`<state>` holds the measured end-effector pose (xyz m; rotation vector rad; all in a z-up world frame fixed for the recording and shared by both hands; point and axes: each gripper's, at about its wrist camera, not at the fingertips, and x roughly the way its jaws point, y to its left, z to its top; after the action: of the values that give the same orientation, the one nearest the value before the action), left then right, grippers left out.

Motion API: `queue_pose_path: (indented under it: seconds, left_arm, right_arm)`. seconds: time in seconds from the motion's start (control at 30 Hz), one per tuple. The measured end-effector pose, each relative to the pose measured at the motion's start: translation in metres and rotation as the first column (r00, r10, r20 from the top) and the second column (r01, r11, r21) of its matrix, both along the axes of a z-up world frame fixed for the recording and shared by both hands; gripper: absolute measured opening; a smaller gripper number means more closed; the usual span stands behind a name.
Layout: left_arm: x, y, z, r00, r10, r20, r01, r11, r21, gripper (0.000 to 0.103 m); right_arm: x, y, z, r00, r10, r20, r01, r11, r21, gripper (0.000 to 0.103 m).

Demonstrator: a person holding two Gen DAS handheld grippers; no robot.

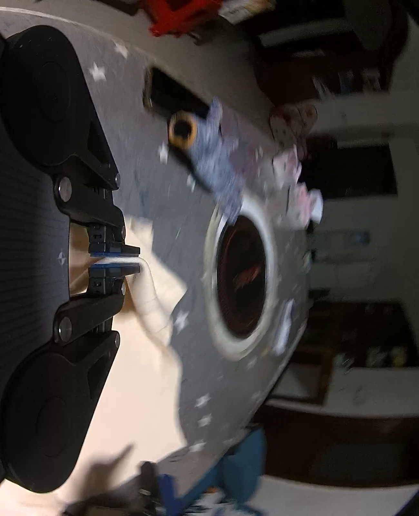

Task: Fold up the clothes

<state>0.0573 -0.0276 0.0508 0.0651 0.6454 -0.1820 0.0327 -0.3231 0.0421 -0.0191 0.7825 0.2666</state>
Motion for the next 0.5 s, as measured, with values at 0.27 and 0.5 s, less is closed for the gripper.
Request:
queue_pose_path:
  seconds: [0.27, 0.5]
  left_arm:
    - [-0.029, 0.102, 0.016, 0.917, 0.399, 0.026, -0.399, 0.917, 0.000, 0.006]
    - [-0.034, 0.112, 0.010, 0.910, 0.413, -0.021, -0.412, 0.909, 0.062, 0.026]
  right_arm:
    - [0.019, -0.006, -0.014, 0.998, -0.053, -0.027, 0.052, 0.999, -0.013, 0.049]
    - [0.032, -0.009, -0.022, 0.995, -0.084, -0.052, 0.084, 0.996, -0.006, 0.045]
